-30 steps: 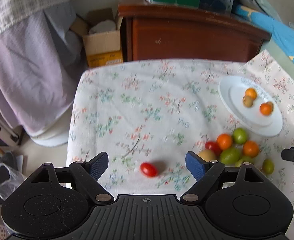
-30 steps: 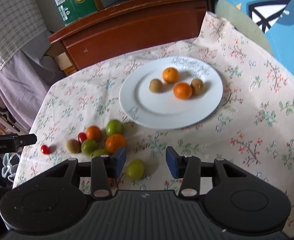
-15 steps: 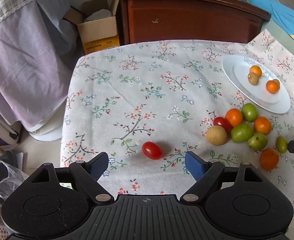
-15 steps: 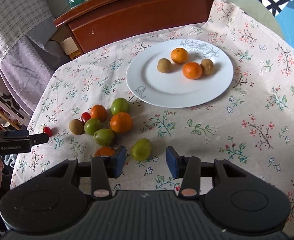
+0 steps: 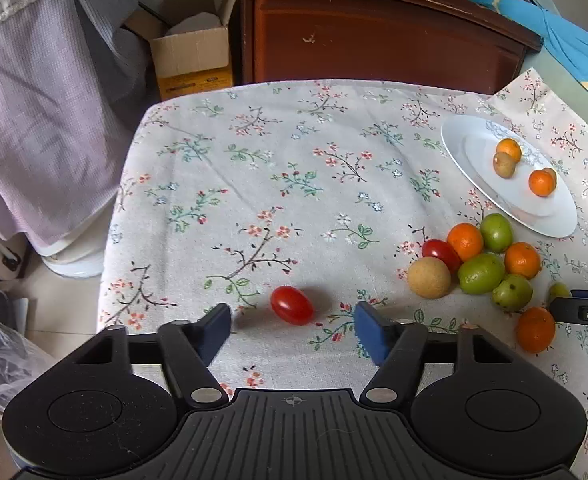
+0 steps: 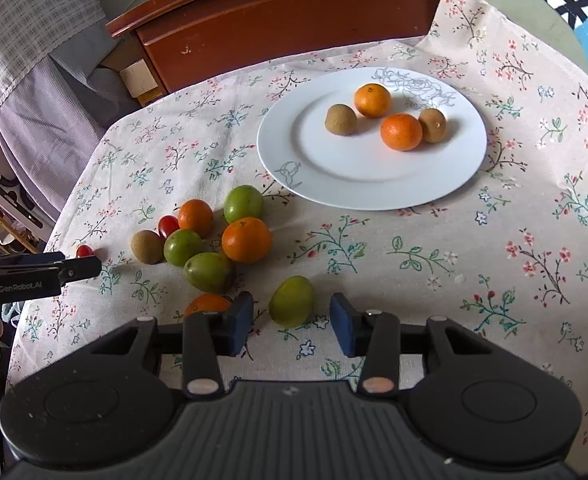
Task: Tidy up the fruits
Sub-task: 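Withdraw both open tools from the plate toward the remaining fruit, then grasp a green plum with the right tool while the left tool grasps a red cherry tomato, then carry the plum and tomato over the white plate and open both tools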
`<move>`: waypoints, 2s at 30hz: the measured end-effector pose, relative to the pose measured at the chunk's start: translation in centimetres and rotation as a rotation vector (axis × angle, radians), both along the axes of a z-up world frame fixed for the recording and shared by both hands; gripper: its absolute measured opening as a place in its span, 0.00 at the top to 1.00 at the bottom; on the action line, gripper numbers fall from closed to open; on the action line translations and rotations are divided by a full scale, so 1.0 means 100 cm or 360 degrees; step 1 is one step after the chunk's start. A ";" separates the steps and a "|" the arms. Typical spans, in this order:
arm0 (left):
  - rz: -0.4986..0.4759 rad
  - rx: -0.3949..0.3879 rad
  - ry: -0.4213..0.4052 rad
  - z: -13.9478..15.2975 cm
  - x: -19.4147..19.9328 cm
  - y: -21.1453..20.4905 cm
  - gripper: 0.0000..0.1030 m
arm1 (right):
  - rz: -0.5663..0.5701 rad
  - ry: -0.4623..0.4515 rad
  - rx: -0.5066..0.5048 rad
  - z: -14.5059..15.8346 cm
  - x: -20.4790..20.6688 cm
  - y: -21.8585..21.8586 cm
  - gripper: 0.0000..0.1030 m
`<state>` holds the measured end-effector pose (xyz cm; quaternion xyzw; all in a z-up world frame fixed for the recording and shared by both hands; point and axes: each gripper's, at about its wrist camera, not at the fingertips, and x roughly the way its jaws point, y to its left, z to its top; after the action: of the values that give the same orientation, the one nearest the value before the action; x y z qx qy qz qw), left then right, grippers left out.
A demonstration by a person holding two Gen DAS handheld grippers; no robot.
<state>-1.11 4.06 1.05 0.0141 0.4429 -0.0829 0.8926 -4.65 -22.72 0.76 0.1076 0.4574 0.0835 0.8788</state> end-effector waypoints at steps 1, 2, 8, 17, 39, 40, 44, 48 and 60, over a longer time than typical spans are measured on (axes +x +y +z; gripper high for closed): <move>-0.0006 -0.0004 0.0001 -0.001 0.000 -0.001 0.44 | 0.0001 0.0000 -0.0004 0.000 0.000 0.000 0.62; -0.0013 -0.0006 0.0001 -0.002 0.000 -0.002 0.47 | 0.0001 -0.0002 -0.0009 0.000 0.001 0.001 0.64; -0.0022 0.0008 -0.0028 -0.003 0.002 -0.005 0.57 | -0.0012 -0.0005 -0.0006 -0.001 0.001 0.000 0.74; -0.0042 -0.0018 -0.0052 -0.001 0.000 -0.006 0.79 | 0.0007 -0.0012 -0.0004 -0.001 0.001 0.003 0.75; -0.0158 -0.0099 -0.0280 0.036 -0.008 -0.040 0.79 | 0.0011 -0.0156 0.0047 0.021 0.003 0.004 0.76; -0.0167 -0.0105 -0.0289 0.038 -0.008 -0.042 0.79 | 0.0009 -0.0163 0.0053 0.023 0.003 0.003 0.76; -0.0199 -0.0139 -0.0323 0.045 -0.007 -0.052 0.79 | -0.0014 -0.0215 0.0080 0.034 0.006 -0.001 0.76; -0.0231 -0.0180 -0.0355 0.053 -0.005 -0.061 0.79 | -0.0055 -0.0259 0.0113 0.044 0.009 -0.009 0.76; -0.0344 -0.0246 -0.0353 0.057 0.022 -0.100 0.79 | -0.0261 -0.0284 0.0171 0.051 0.029 -0.037 0.76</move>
<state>1.05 -5.92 6.80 0.0020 0.3299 -0.2101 0.9203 -1.74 -26.40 5.88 0.1836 0.3619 0.0451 0.9128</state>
